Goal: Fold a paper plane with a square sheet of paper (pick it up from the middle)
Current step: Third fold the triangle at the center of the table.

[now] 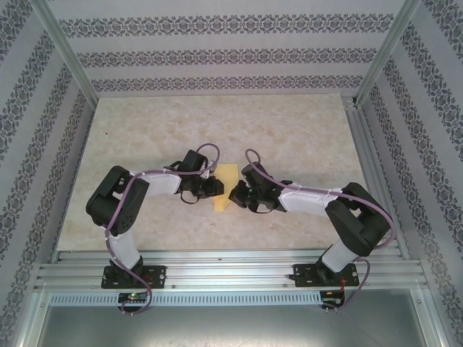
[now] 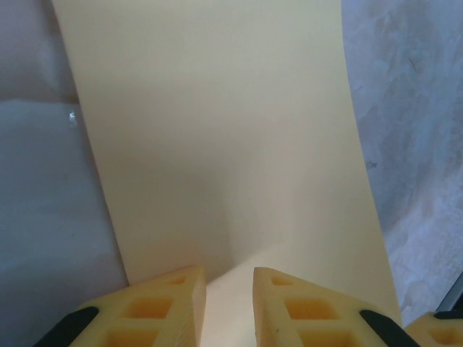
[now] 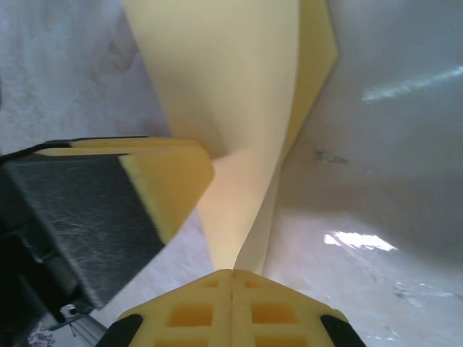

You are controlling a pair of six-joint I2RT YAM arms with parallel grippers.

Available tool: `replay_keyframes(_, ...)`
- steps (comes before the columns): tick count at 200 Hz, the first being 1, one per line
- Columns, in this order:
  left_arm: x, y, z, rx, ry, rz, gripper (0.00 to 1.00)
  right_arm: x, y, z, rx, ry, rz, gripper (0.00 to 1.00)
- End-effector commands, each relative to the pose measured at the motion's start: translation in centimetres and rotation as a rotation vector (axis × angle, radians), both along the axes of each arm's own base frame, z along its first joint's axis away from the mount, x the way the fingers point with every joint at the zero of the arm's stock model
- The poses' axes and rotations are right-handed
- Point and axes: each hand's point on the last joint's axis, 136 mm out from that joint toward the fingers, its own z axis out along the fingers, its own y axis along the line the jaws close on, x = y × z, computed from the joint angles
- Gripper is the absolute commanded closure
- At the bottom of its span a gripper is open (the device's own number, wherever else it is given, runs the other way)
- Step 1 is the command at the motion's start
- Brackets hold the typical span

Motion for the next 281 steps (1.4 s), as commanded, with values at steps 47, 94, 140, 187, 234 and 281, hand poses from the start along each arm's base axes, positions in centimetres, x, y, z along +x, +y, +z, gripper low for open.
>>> replay_keyframes(47,2.4,-0.3,4.9,-0.018,-0.142,0.034,0.66,2.2,0.9,0.3,-0.027,-0.029,-0.005,0.98)
replay_keyframes(94,5.2,1.6,4.9,0.010,-0.167,0.110,0.67,2.4,0.7,-0.5,-0.052,-0.020,-0.014,0.98)
replay_keyframes(140,6.4,1.3,2.4,0.043,-0.114,0.106,0.74,3.4,1.6,0.0,0.018,-0.061,-0.018,0.98)
replay_keyframes(187,5.8,1.6,0.2,0.085,-0.046,0.096,0.79,4.3,1.8,-0.1,0.031,-0.078,-0.020,0.97)
replay_keyframes(234,5.4,1.8,-0.4,0.092,-0.030,0.090,0.80,4.5,2.1,-0.9,0.018,-0.066,-0.005,0.98)
replay_keyframes(281,5.4,1.6,-0.3,0.086,-0.029,0.083,0.80,4.7,2.7,-1.0,0.029,-0.071,0.016,0.98)
